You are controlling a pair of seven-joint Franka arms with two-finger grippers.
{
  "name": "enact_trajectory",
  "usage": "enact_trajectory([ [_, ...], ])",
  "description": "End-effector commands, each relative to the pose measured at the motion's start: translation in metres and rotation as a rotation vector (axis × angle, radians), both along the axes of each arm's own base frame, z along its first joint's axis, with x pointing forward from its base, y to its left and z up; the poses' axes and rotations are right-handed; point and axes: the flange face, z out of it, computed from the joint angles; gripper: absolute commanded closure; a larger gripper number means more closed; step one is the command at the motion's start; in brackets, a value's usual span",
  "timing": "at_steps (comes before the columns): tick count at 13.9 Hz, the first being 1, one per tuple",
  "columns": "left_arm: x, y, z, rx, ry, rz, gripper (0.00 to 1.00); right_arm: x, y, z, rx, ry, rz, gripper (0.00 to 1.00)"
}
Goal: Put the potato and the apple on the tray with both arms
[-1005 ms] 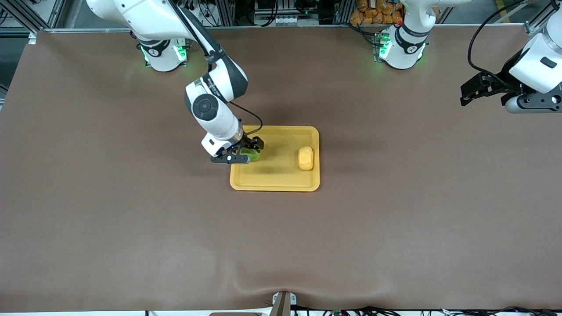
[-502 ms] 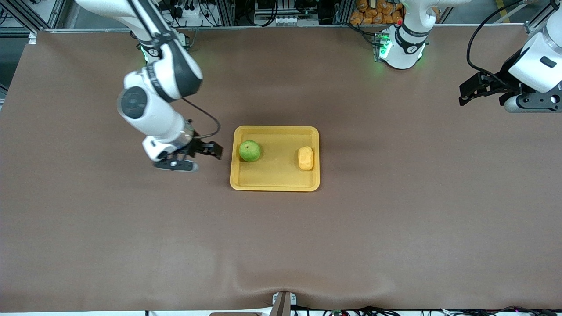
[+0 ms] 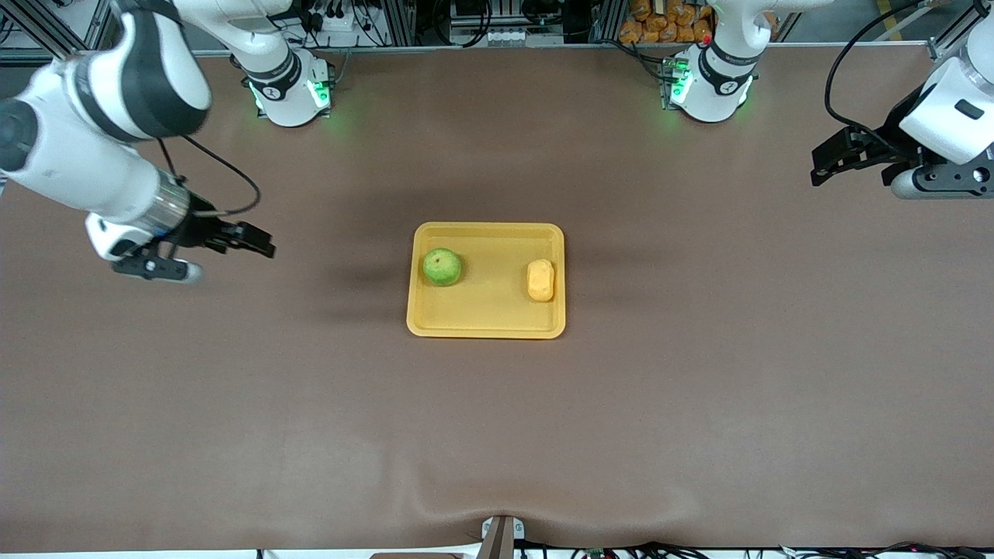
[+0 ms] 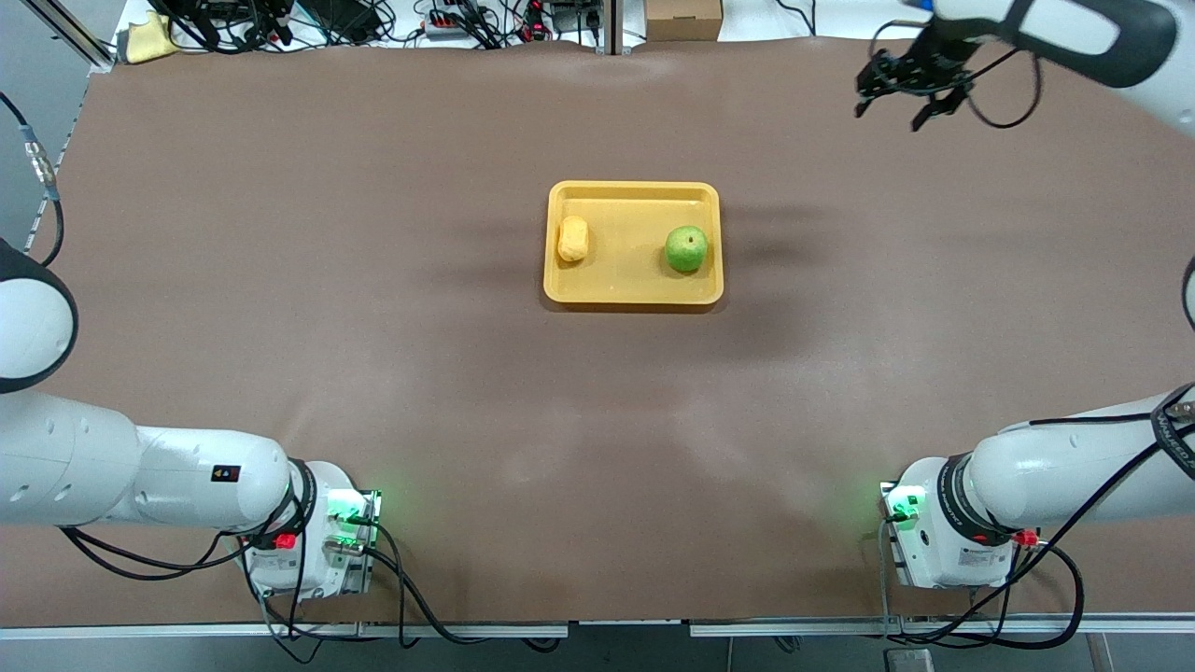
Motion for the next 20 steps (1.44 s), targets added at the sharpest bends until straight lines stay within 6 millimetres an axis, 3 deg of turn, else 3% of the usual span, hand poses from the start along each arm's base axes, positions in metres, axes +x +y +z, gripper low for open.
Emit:
enact_trajectory([
  [1, -0.005, 0.002, 0.006, -0.018, 0.006, 0.028, 0.0, -0.001, -0.03, 0.045, -0.012, -0.011, 0.001, 0.0],
  [3, -0.006, 0.003, 0.005, -0.017, 0.012, 0.035, 0.0, -0.005, -0.047, 0.072, -0.073, -0.008, 0.076, 0.0],
  [5, -0.005, 0.003, 0.005, -0.011, 0.012, 0.033, 0.0, -0.005, -0.069, 0.083, -0.09, -0.017, 0.099, 0.0],
  [7, -0.007, 0.002, 0.008, -0.008, 0.007, 0.025, 0.0, -0.007, -0.09, 0.119, -0.106, -0.024, 0.118, 0.0],
  [9, -0.007, 0.01, 0.014, -0.014, -0.005, 0.026, 0.0, -0.015, -0.093, 0.159, -0.134, -0.014, 0.12, 0.0],
  [10, -0.006, 0.009, 0.013, -0.012, -0.003, 0.023, 0.0, -0.018, -0.097, 0.169, -0.138, -0.009, 0.111, 0.0],
  [15, -0.004, 0.008, 0.017, -0.009, -0.013, 0.021, 0.0, -0.014, -0.1, 0.192, -0.142, -0.042, 0.1, 0.0],
  [20, -0.004, 0.009, 0.018, -0.008, -0.016, 0.025, 0.0, -0.019, -0.092, 0.181, -0.127, 0.04, 0.028, 0.0],
])
